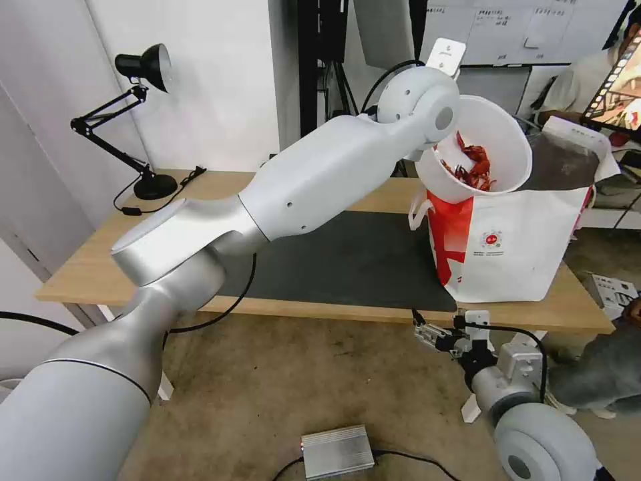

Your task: Pick up the trash from the table and place it into the takeout bag.

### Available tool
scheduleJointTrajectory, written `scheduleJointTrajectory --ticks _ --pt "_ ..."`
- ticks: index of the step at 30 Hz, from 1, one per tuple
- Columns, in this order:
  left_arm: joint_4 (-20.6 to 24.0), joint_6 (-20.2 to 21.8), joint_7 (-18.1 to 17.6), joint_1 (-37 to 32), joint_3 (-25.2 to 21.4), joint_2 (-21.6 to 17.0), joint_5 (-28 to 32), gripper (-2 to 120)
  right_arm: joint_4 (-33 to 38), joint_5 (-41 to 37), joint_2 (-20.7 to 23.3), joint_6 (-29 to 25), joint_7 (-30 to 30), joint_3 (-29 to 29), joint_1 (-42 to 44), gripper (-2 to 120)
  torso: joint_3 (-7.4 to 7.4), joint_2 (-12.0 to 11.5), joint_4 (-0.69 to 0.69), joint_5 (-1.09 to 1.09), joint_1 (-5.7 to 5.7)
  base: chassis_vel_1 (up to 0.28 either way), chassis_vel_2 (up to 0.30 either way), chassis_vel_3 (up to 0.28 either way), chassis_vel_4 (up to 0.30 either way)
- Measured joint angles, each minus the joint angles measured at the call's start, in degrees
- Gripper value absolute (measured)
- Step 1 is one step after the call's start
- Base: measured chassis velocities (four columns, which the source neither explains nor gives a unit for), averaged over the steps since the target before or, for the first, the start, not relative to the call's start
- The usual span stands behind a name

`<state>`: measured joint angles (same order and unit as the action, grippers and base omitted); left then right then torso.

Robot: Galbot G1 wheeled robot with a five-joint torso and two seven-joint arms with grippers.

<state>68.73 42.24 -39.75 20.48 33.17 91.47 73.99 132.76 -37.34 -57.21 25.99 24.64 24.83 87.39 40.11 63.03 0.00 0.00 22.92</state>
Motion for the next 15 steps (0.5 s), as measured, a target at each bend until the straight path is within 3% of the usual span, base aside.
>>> scheduleJointTrajectory --ticks 9,15 --pt "1.3 0.0 1.5 -0.2 1.4 0.0 -6.8 0 0.0 0.0 0.0 0.0 0.0 0.0 0.0 100 0.00 0.0 0.00 0.00 0.00 0.000 0.000 0.000 0.000" --pt "1.6 0.0 1.5 0.3 1.9 0.0 -7.9 0 0.0 0.0 0.0 0.0 0.0 0.0 0.0 100 0.00 0.0 0.00 0.00 0.00 0.000 0.000 0.000 0.000"
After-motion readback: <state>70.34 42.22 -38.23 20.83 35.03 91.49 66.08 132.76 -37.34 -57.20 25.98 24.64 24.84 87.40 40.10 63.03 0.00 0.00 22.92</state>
